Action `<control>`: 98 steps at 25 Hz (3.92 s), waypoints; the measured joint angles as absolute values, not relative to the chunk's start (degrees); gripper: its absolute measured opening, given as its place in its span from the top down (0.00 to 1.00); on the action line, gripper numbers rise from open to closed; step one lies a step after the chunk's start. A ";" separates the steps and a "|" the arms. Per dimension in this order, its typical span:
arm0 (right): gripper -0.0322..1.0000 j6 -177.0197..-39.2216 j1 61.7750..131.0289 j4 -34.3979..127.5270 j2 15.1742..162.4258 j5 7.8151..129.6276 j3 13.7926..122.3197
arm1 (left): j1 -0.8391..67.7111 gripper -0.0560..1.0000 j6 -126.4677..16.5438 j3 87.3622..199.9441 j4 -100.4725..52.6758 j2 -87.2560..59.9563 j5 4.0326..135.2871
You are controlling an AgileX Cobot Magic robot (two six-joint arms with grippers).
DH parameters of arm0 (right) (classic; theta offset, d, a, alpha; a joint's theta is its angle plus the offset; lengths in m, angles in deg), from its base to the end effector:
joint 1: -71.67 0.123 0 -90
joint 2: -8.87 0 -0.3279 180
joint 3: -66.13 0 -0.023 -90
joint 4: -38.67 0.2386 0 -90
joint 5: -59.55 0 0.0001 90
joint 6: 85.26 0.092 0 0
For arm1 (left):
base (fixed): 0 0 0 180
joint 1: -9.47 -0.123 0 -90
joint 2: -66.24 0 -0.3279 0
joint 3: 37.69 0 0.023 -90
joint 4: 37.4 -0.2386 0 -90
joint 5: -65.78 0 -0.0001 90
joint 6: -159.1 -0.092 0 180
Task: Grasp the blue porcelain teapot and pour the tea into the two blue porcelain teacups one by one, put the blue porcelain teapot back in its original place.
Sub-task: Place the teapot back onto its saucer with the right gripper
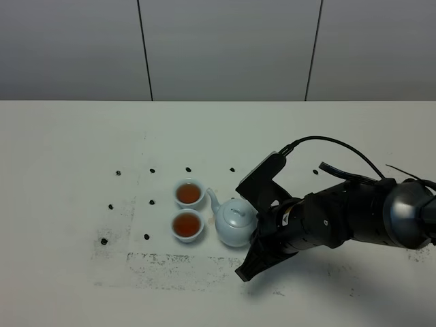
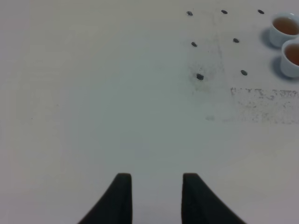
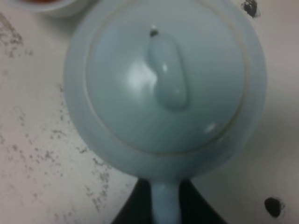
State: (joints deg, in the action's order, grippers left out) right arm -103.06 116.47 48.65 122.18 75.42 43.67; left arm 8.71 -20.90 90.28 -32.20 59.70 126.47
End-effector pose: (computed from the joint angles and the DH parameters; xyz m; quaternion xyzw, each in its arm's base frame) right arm 0.2499 0.2543 0.1885 -0.4374 0.8644 0.0993 0.2271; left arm -0.0540 -0.0080 0.2596 -0.0049 0.8619 -0.0420 0.5054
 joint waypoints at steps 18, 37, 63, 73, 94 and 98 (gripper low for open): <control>0.94 -94.00 108.97 37.79 120.91 90.12 64.38 | 8.71 0.67 -20.90 90.28 -32.20 59.70 126.47; 0.94 -93.21 108.52 38.67 137.03 90.00 76.45 | 8.71 0.67 -20.90 90.28 -32.20 59.70 126.47; 0.94 -93.14 108.47 40.59 141.61 91.35 79.95 | 8.71 0.67 -20.90 90.28 -32.20 59.70 126.47; 0.94 -93.14 108.47 40.63 143.57 93.65 82.37 | 8.71 0.67 -20.90 90.28 -32.20 59.70 126.47; 0.91 -92.83 108.47 40.07 143.95 93.95 82.47 | 8.71 0.67 -20.90 90.28 -32.20 59.70 126.47; 0.78 -92.77 108.47 40.04 143.95 94.26 82.47 | 8.71 0.67 -20.90 90.28 -32.20 59.70 126.47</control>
